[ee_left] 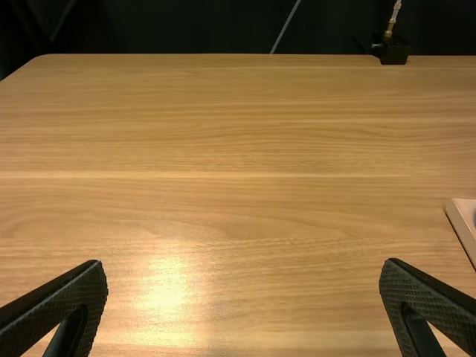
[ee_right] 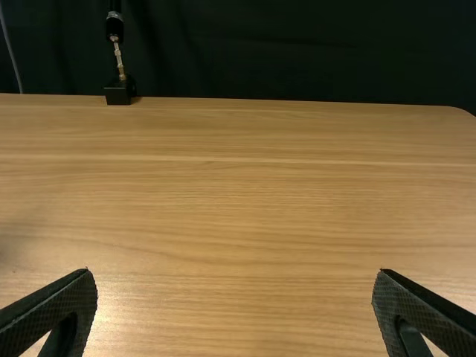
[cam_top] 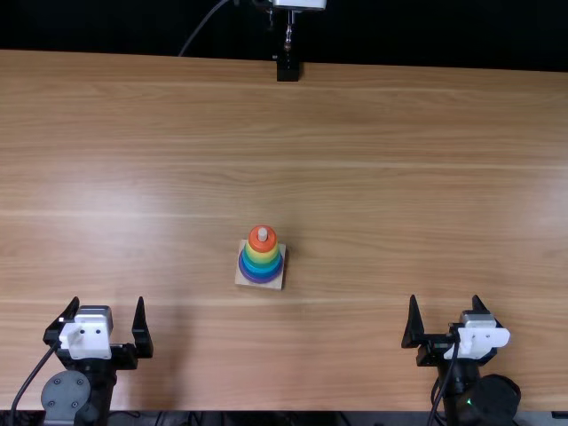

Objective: Build the Hanoi tower: stack the rings onto the peg from bottom to top in this color order: purple, dark blue, light blue, dark green, light green, yellow, orange.

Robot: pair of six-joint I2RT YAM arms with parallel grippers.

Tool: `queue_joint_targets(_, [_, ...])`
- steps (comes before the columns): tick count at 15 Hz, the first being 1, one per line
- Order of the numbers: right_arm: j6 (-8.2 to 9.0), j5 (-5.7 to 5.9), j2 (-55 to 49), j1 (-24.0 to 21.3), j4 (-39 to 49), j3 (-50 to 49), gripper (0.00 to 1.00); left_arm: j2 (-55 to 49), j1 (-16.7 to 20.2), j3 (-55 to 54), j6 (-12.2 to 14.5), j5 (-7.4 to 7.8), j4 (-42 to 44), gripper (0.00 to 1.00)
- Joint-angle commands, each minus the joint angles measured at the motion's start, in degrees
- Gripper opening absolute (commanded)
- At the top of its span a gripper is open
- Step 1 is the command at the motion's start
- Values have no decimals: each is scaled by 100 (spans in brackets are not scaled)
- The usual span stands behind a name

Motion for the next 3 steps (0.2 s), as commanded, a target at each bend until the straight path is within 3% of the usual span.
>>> queue_joint_targets(1, [5,-72,-73,-57,-444,-388,100,-62,38,-611,13,-38,-460,100])
queue_joint_targets(3, [5,-72,-73,-57,-444,-388,100,-62,46,-611,13,-38,-460,100])
